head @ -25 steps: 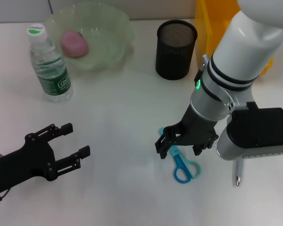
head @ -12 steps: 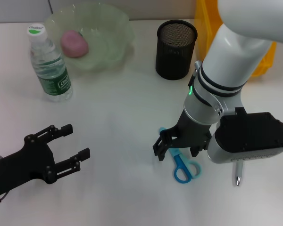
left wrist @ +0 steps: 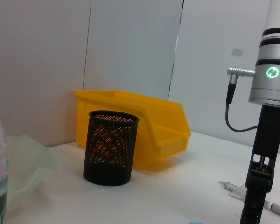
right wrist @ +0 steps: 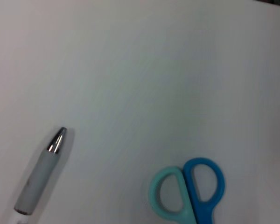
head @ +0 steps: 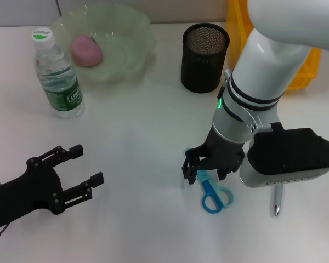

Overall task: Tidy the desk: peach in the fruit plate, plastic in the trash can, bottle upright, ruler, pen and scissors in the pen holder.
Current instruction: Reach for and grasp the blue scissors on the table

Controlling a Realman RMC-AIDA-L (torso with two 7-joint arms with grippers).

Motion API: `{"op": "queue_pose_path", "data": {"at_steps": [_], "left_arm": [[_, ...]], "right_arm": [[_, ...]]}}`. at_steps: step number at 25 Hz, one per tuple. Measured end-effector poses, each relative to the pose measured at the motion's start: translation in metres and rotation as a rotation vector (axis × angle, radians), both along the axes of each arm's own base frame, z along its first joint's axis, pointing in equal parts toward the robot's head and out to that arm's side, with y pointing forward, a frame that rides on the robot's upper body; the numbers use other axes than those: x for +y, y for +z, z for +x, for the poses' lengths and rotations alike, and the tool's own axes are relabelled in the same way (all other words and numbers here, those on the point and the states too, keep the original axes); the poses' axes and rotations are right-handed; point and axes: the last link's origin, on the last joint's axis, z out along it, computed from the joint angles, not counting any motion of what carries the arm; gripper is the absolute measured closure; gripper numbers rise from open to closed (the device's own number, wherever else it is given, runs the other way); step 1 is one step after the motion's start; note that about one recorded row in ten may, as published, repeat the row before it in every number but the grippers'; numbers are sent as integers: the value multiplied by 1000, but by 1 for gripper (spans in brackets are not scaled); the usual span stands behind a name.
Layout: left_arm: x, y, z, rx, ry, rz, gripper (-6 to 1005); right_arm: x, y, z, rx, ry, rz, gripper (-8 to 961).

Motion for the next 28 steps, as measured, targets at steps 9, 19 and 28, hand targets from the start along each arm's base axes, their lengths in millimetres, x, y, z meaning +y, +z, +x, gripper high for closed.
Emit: {"op": "queue_pose_path", "data": {"at_steps": [9, 19, 28], "left_arm": [[-1, 1, 2, -13, -8, -2, 216], [-2, 0, 2, -16, -6, -2, 215], [-4, -1, 1, -17, -3, -1, 215]], "right_arm": [[-1, -1, -1, -11, 13, -16, 366], [-3, -2, 0, -32, 15, -26, 419], [-5, -3, 1, -43, 14, -28, 457]]}}
